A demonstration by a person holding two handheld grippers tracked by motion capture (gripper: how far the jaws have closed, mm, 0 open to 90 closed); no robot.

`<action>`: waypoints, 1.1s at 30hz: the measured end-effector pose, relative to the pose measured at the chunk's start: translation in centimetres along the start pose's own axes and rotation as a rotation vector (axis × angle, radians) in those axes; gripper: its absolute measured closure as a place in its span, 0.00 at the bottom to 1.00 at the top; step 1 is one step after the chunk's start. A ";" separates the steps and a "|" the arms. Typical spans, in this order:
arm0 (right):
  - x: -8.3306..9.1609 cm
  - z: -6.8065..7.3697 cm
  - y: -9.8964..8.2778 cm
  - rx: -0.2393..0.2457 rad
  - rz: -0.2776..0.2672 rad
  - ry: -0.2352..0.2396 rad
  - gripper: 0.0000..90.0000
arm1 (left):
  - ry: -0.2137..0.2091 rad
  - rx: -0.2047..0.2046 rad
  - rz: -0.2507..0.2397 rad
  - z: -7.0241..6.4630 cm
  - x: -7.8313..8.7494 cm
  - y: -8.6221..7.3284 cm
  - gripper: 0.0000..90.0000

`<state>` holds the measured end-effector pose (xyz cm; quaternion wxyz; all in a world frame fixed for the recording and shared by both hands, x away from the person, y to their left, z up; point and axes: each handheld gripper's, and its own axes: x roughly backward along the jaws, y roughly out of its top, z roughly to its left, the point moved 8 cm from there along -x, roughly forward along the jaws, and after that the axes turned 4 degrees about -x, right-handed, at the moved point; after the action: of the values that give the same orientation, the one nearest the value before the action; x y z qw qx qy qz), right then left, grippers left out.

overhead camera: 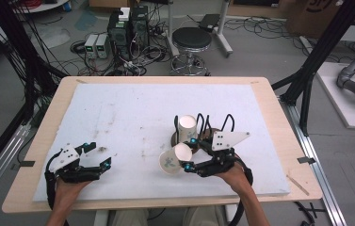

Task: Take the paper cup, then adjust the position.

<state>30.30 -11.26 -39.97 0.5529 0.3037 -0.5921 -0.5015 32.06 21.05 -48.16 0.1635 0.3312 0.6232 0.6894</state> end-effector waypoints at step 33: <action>-0.4 -0.2 -0.8 -0.026 -0.036 0.029 0.42 | 0.006 0.005 0.008 0.1 -0.1 0.0 0.15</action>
<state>30.40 -11.18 -40.87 0.5562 0.3143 -0.5721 -0.5144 32.18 21.04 -48.19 0.1580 0.3319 0.6243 0.6893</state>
